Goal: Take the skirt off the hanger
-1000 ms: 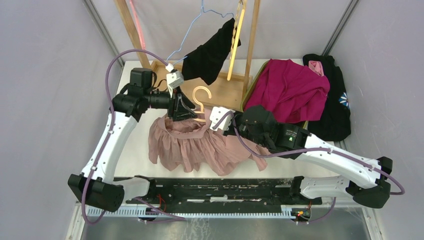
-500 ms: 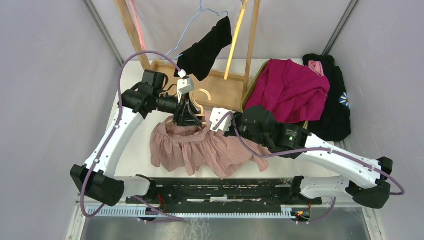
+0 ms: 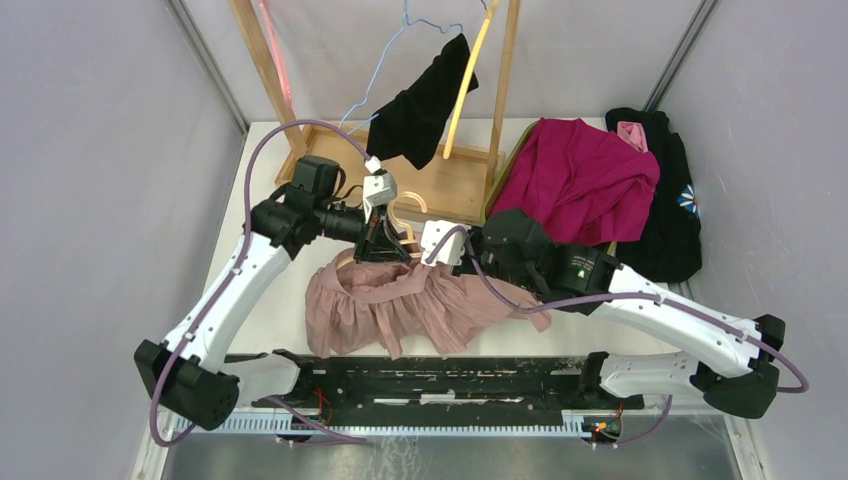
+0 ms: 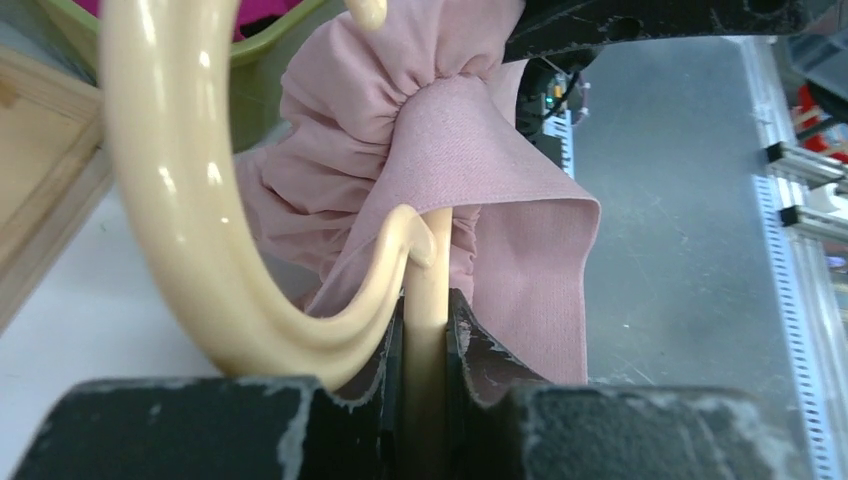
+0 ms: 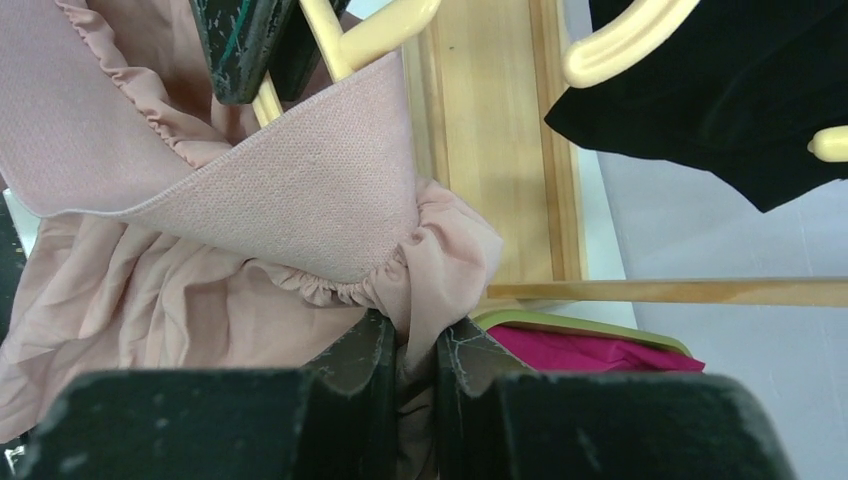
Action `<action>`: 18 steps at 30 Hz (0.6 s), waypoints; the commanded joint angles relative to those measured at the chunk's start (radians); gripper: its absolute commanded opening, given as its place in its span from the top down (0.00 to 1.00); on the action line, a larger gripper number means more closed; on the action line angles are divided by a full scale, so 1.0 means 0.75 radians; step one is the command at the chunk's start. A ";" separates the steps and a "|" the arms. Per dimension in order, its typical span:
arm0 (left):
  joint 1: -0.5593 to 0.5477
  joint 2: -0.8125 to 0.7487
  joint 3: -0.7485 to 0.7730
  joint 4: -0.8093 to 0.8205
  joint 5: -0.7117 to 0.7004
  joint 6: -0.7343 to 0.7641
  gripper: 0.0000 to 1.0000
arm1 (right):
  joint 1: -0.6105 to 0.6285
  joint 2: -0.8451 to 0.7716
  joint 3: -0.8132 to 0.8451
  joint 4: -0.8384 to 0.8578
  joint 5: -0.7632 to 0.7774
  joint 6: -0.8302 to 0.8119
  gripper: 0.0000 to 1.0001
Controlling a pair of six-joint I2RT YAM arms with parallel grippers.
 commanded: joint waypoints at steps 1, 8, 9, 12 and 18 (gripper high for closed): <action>-0.014 -0.144 -0.103 0.294 -0.390 -0.251 0.97 | -0.013 -0.020 0.106 0.316 0.105 0.051 0.99; -0.013 -0.155 -0.075 0.409 -0.674 -0.330 0.97 | -0.013 0.049 0.142 0.324 0.307 0.033 0.72; -0.014 -0.149 -0.073 0.420 -0.702 -0.335 0.97 | -0.013 0.051 0.147 0.323 0.316 0.038 0.66; -0.013 -0.133 -0.061 0.426 -0.732 -0.340 0.97 | -0.012 0.038 0.152 0.345 0.334 0.052 0.43; -0.013 -0.147 -0.062 0.468 -0.735 -0.357 0.97 | -0.013 0.014 0.226 0.312 0.324 0.094 0.29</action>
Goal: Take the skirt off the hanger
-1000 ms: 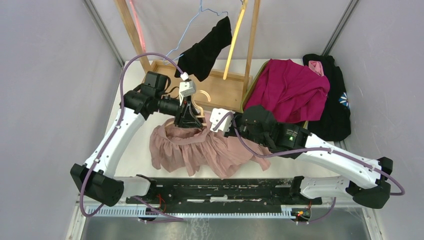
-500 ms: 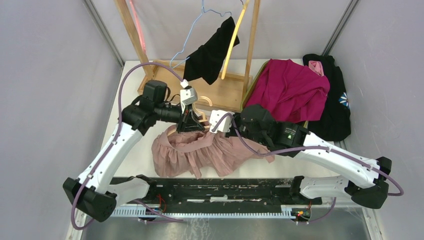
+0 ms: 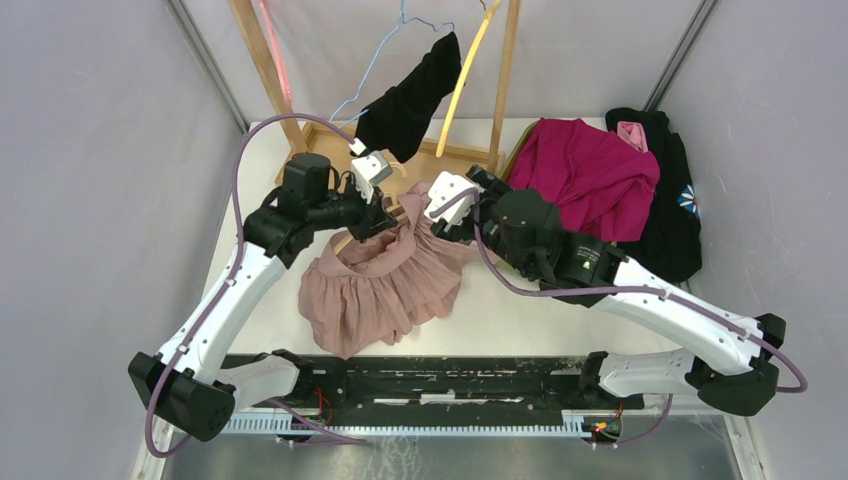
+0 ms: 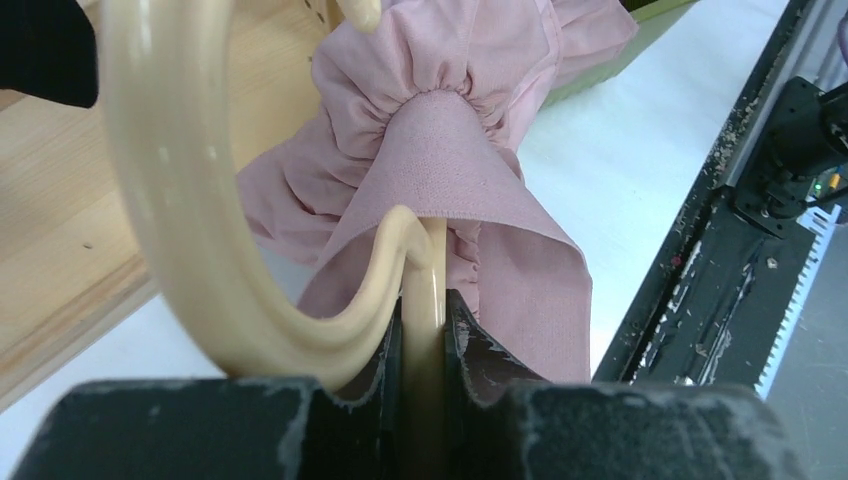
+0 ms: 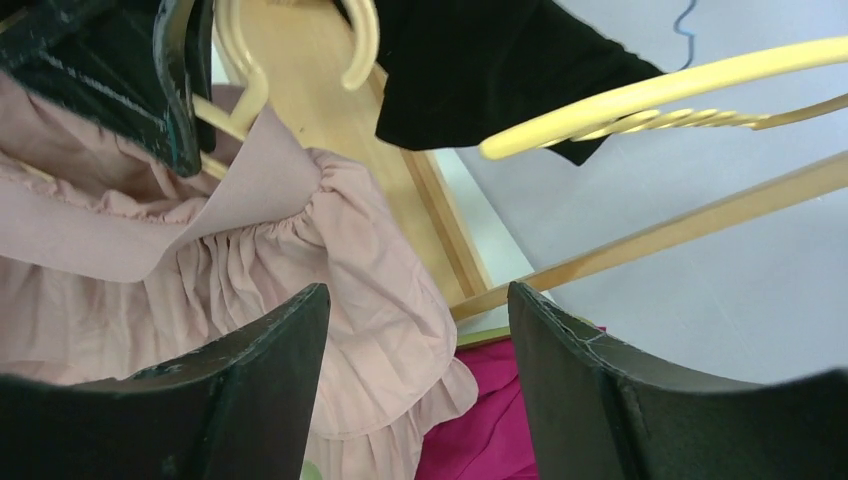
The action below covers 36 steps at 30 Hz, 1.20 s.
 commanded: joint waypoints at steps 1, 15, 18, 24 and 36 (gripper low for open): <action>-0.002 -0.031 0.033 0.150 -0.060 -0.075 0.97 | 0.003 -0.032 0.124 0.045 0.027 0.091 0.29; -0.009 -0.067 0.110 0.070 -0.044 -0.085 0.97 | 0.004 0.285 0.183 0.114 -0.267 0.453 0.35; -0.009 -0.072 0.107 0.070 -0.041 -0.083 0.97 | 0.005 0.306 0.184 0.125 -0.280 0.473 0.36; -0.012 -0.077 0.111 0.047 -0.031 -0.083 0.97 | 0.004 0.313 0.171 0.135 -0.194 0.452 0.38; -0.010 -0.187 0.139 -0.039 0.015 -0.093 0.97 | 0.002 0.385 0.209 0.094 0.009 0.388 0.75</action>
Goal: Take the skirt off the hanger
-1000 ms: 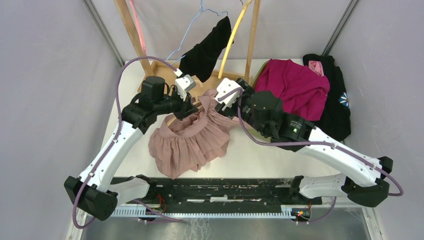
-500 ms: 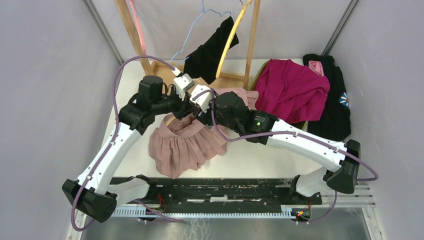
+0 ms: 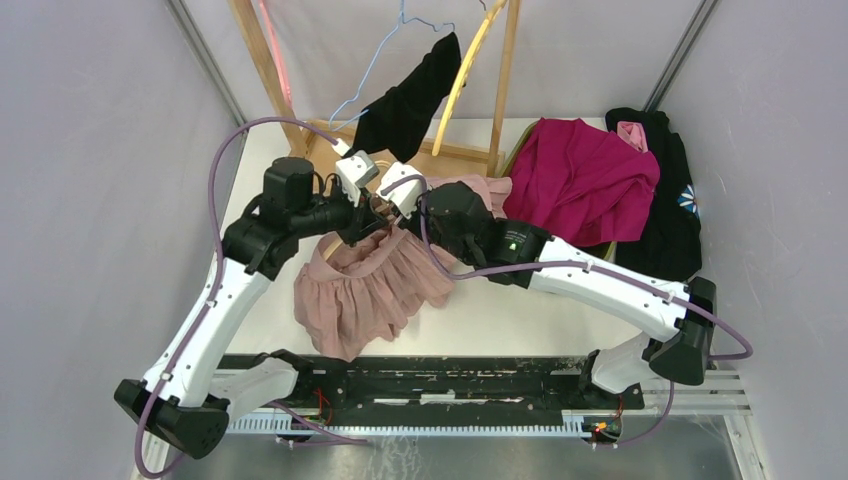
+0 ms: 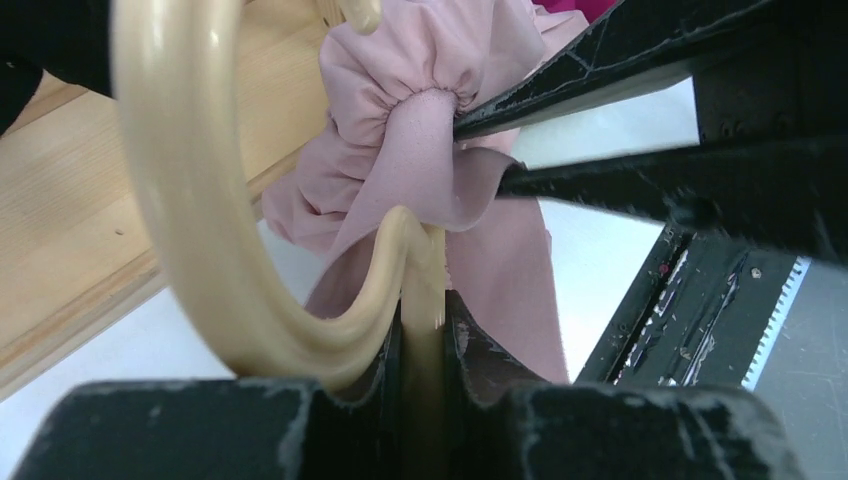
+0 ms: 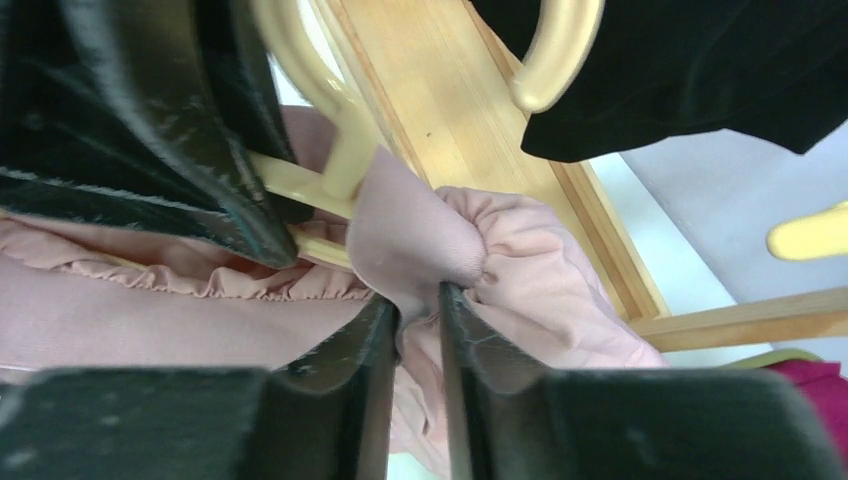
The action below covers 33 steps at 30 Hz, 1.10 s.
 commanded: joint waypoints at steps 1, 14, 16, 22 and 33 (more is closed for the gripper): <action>-0.009 -0.085 0.095 0.029 0.075 -0.055 0.97 | -0.005 0.023 0.064 0.036 0.128 -0.022 0.83; -0.006 -0.116 -0.058 -0.001 0.049 -0.008 0.97 | -0.015 -0.068 0.182 0.074 0.335 -0.121 0.99; -0.008 -0.120 -0.090 -0.002 0.038 -0.005 0.97 | -0.020 -0.085 0.196 0.078 0.352 -0.137 0.99; -0.007 -0.126 -0.161 -0.006 0.014 -0.017 0.97 | -0.034 -0.084 0.251 0.063 0.358 -0.152 0.99; -0.009 -0.340 0.053 -0.207 0.069 0.002 0.97 | -0.150 -0.061 0.211 0.061 0.332 -0.145 0.99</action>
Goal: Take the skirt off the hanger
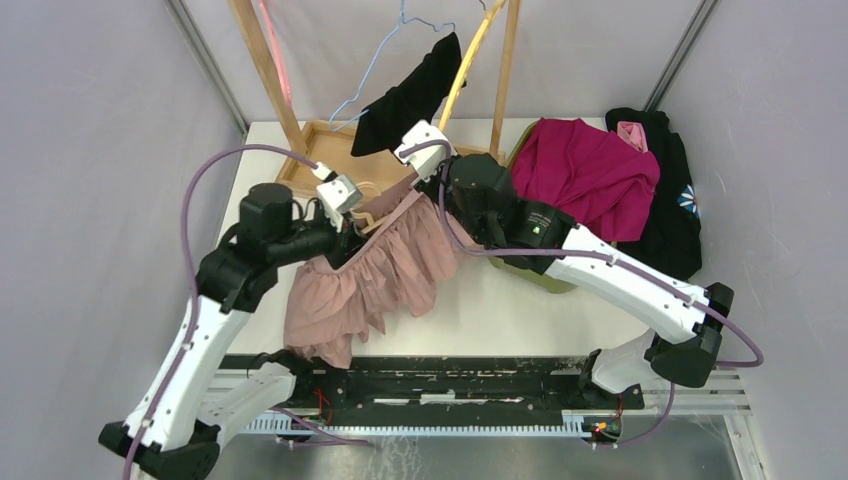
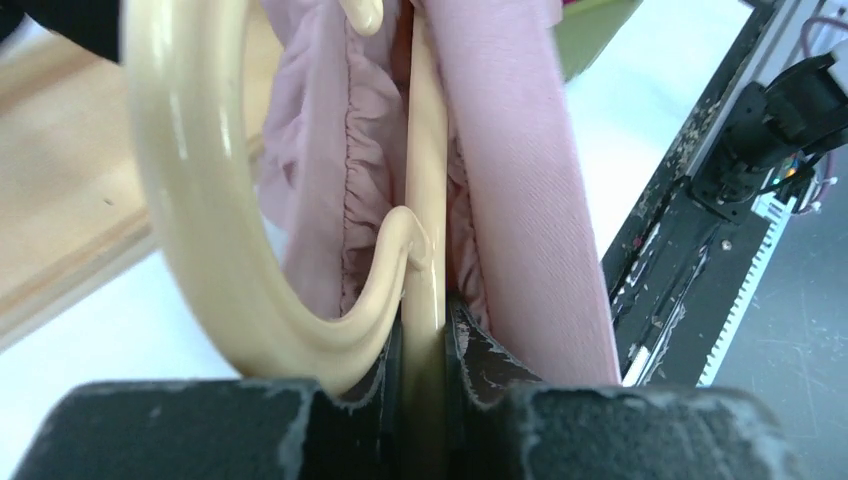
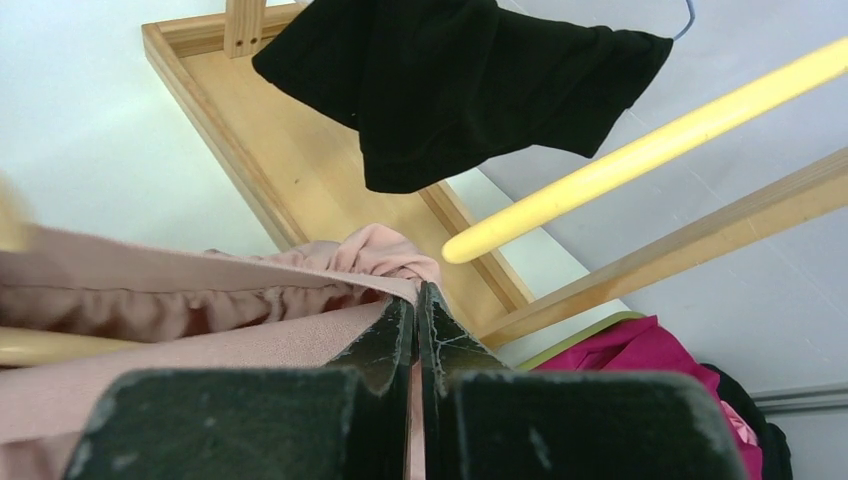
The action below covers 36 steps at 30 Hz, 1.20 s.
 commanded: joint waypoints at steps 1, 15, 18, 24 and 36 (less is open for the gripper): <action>-0.003 -0.148 0.188 -0.108 0.085 0.006 0.97 | -0.118 -0.041 0.005 0.085 0.058 -0.006 0.99; -0.005 -0.213 0.352 -0.285 -0.296 0.068 0.97 | -0.286 -0.146 -0.126 0.058 -0.013 0.054 0.99; -0.005 -0.172 0.325 -0.222 -0.399 0.050 0.97 | -0.287 -0.192 -0.148 0.039 -0.034 0.065 0.99; -0.004 -0.164 0.310 -0.117 -0.326 0.044 0.97 | -0.301 -0.235 -0.212 0.059 -0.002 0.046 0.99; -0.003 -0.279 0.471 0.029 0.088 -0.022 0.97 | -0.434 -0.124 -0.281 0.110 -0.091 0.069 0.99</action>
